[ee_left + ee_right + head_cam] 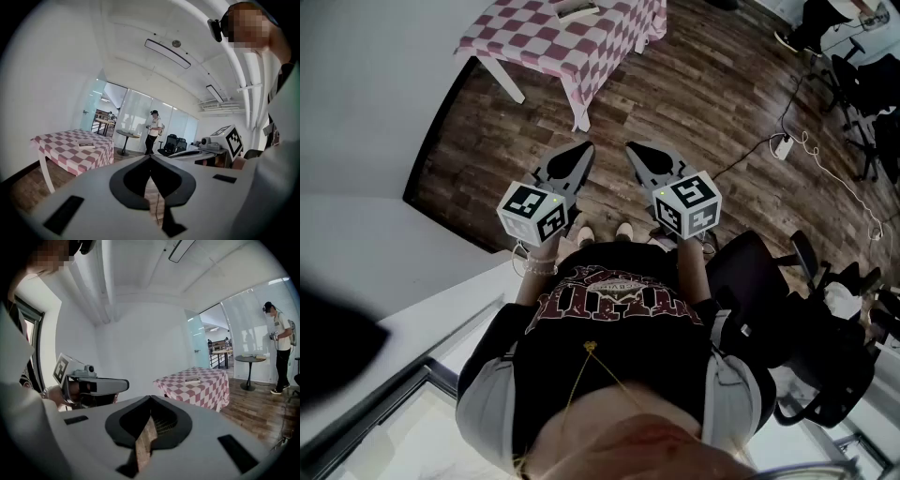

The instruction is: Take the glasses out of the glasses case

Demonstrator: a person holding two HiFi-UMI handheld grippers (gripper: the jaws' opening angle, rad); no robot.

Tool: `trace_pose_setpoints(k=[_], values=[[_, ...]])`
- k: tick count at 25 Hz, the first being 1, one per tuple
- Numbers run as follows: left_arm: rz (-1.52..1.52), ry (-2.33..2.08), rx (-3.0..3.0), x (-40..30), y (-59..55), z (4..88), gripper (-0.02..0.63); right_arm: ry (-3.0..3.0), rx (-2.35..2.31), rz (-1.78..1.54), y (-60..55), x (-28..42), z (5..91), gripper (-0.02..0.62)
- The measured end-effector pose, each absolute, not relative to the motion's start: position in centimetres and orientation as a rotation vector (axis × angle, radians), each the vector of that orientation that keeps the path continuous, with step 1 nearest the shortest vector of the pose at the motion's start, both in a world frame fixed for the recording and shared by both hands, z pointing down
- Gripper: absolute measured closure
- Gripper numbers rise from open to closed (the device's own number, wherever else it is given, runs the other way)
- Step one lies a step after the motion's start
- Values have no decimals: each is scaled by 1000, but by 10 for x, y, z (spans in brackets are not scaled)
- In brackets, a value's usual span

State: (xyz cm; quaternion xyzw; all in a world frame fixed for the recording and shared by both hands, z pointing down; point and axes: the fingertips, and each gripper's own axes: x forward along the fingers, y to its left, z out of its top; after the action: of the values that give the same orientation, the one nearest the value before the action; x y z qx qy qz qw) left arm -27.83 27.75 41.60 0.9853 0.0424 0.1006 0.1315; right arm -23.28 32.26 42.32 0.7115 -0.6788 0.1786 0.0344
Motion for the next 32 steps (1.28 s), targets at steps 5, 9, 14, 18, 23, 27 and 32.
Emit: trace_pose_setpoints(k=[5, 9, 14, 18, 23, 27, 32], values=[[291, 126, 2855, -268, 281, 417, 607, -2090, 2183, 548, 326, -223, 424, 575], [293, 144, 2840, -259, 285, 420, 607, -2101, 2190, 540, 329, -213, 424, 575], [291, 129, 2826, -249, 288, 422, 607, -2116, 2171, 555, 335, -199, 427, 575], [283, 90, 2829, -243, 287, 423, 607, -2132, 2160, 562, 339, -190, 429, 575], [280, 48, 2827, -240, 281, 424, 607, -2163, 2134, 585, 337, -183, 432, 575], [296, 57, 2821, -232, 268, 428, 607, -2171, 2117, 598, 324, -175, 435, 574], [276, 105, 2829, -215, 244, 424, 607, -2147, 2151, 594, 302, -160, 435, 574]])
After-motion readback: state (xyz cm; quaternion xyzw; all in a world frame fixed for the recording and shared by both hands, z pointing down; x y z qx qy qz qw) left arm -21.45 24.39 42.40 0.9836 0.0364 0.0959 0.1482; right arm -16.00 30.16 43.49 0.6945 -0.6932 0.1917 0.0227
